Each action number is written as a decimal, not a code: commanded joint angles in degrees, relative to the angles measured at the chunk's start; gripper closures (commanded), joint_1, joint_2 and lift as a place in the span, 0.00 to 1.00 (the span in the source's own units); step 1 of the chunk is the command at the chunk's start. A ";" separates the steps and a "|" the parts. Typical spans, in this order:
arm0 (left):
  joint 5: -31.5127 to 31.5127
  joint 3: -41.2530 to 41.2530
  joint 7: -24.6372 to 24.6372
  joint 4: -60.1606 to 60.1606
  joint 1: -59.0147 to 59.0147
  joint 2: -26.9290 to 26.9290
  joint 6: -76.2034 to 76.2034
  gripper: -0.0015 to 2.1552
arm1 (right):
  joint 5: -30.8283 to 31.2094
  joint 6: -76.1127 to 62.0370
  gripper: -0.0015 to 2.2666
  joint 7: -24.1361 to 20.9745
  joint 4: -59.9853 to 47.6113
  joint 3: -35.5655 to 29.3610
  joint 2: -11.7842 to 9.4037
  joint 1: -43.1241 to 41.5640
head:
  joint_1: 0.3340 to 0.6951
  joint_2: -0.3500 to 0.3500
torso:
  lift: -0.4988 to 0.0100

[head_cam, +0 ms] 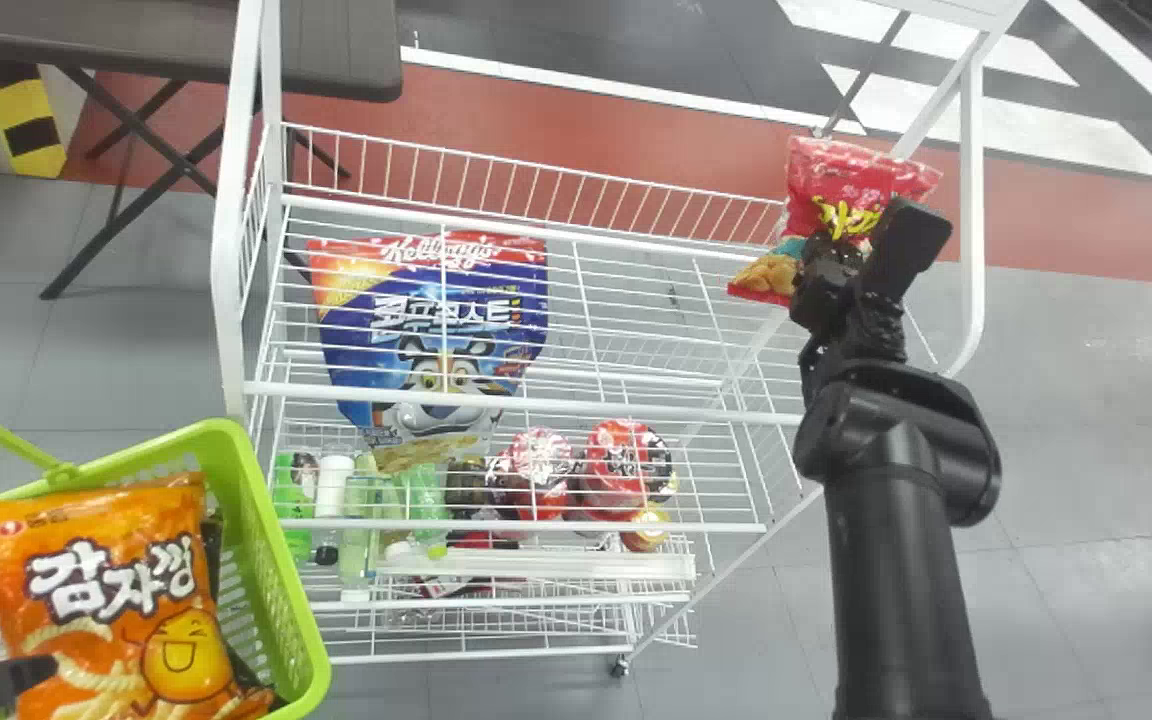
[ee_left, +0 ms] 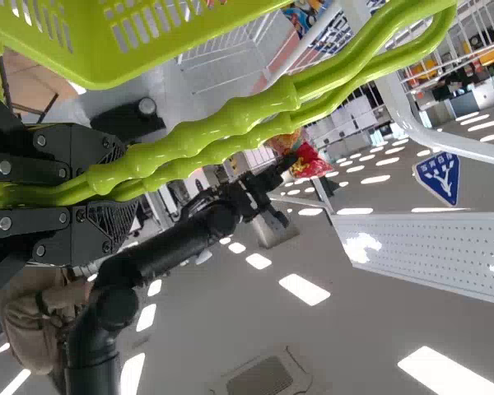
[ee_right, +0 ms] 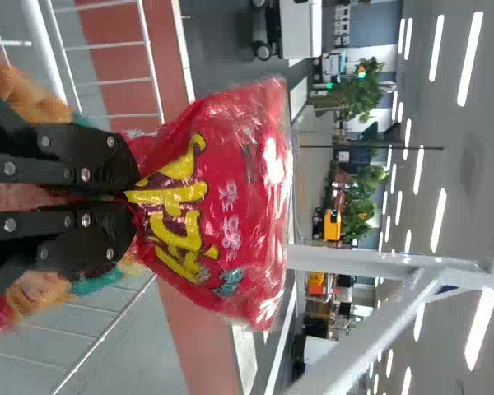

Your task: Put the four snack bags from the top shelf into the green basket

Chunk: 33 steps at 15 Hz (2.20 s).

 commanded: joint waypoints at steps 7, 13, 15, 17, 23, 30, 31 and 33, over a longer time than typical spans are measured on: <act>-0.60 0.02 -0.57 0.53 -0.70 -0.78 0.00 1.00 | -23.30 24.55 1.00 1.15 -52.57 12.82 1.09 31.13 | 1.00 0.14 | 0.98; -0.69 0.28 -0.57 0.62 -0.87 -0.78 0.00 1.00 | -24.62 36.33 1.00 4.84 -56.26 31.19 0.22 33.86 | 1.00 0.62 | 0.98; -0.78 0.11 -0.57 0.62 -1.14 -0.78 0.00 1.00 | -27.69 39.67 1.00 5.63 -56.17 34.80 0.13 32.98 | 1.00 0.82 | 0.98; -0.51 0.11 -0.57 0.62 -1.22 -0.78 0.00 1.00 | -29.19 46.17 1.00 5.54 -54.59 36.82 0.30 30.34 | 1.00 0.93 | 0.98; 0.10 -0.42 -0.57 0.53 -1.66 -0.34 0.18 1.00 | -39.12 53.91 1.00 6.42 -38.42 39.37 0.39 21.73 | 1.00 1.00 | 0.98; 0.80 -0.25 -0.57 0.53 -1.31 0.28 0.18 1.00 | -39.03 50.57 0.00 9.41 -25.41 44.46 1.18 13.47 | 1.00 1.00 | 0.98; 1.07 -0.07 -0.57 0.62 -1.31 0.37 0.18 1.00 | -39.30 51.97 0.00 10.38 -26.64 42.36 0.92 14.26 | 1.00 1.00 | 0.98; 1.16 -0.07 -0.57 0.88 -1.31 0.45 0.18 1.00 | -40.17 59.36 0.01 12.49 -32.27 36.47 0.83 16.46 | 1.00 1.00 | 0.98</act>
